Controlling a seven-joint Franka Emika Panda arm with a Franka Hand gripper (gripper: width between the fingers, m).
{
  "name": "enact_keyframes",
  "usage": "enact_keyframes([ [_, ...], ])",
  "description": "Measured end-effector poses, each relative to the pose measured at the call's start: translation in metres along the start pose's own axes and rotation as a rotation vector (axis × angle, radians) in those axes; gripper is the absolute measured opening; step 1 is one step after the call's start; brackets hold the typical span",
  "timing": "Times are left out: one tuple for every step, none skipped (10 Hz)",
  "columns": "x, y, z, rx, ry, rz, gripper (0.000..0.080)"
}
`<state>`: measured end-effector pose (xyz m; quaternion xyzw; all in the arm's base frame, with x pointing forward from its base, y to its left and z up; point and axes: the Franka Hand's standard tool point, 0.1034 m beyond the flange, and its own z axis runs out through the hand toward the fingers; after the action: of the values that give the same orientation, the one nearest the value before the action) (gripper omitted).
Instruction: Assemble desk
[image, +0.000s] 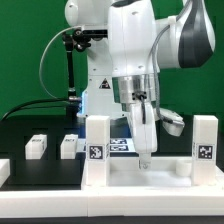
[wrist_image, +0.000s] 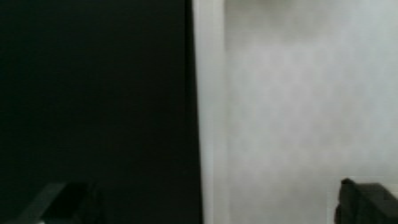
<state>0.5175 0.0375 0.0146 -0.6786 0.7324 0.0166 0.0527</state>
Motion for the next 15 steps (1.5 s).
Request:
enact_keyframes([
  [0.0001, -0.0001, -0.0002, 0.000, 0.000, 0.000, 0.0649],
  [0.0002, 0.0000, 0.0000, 0.000, 0.000, 0.000, 0.0649],
  [0.0003, 0.0001, 0.0001, 0.000, 0.000, 0.000, 0.0522],
  [0.0003, 0.0002, 0.0002, 0.000, 0.000, 0.000, 0.0522],
  [0.0003, 0.0002, 0.0002, 0.000, 0.000, 0.000, 0.0383],
  [0.0004, 0.0002, 0.0002, 0.000, 0.001, 0.000, 0.0247],
  [0.0004, 0.0003, 0.0003, -0.001, 0.001, 0.000, 0.0076],
  [0.0003, 0.0001, 0.0002, 0.000, 0.001, -0.001, 0.0076],
  [0.0004, 0.0001, 0.0002, 0.000, 0.001, -0.001, 0.0054],
  [0.0004, 0.0001, 0.0002, 0.000, 0.001, 0.000, 0.0054],
  [0.0005, 0.0001, 0.0002, 0.000, 0.001, 0.000, 0.0054],
  [0.0005, 0.0000, 0.0002, 0.000, 0.001, 0.000, 0.0054],
  [0.0005, 0.0000, 0.0002, 0.000, 0.001, -0.001, 0.0054],
  [0.0005, 0.0000, 0.0002, 0.000, 0.001, 0.000, 0.0054],
  [0.0005, 0.0000, 0.0002, 0.000, 0.001, 0.000, 0.0054],
])
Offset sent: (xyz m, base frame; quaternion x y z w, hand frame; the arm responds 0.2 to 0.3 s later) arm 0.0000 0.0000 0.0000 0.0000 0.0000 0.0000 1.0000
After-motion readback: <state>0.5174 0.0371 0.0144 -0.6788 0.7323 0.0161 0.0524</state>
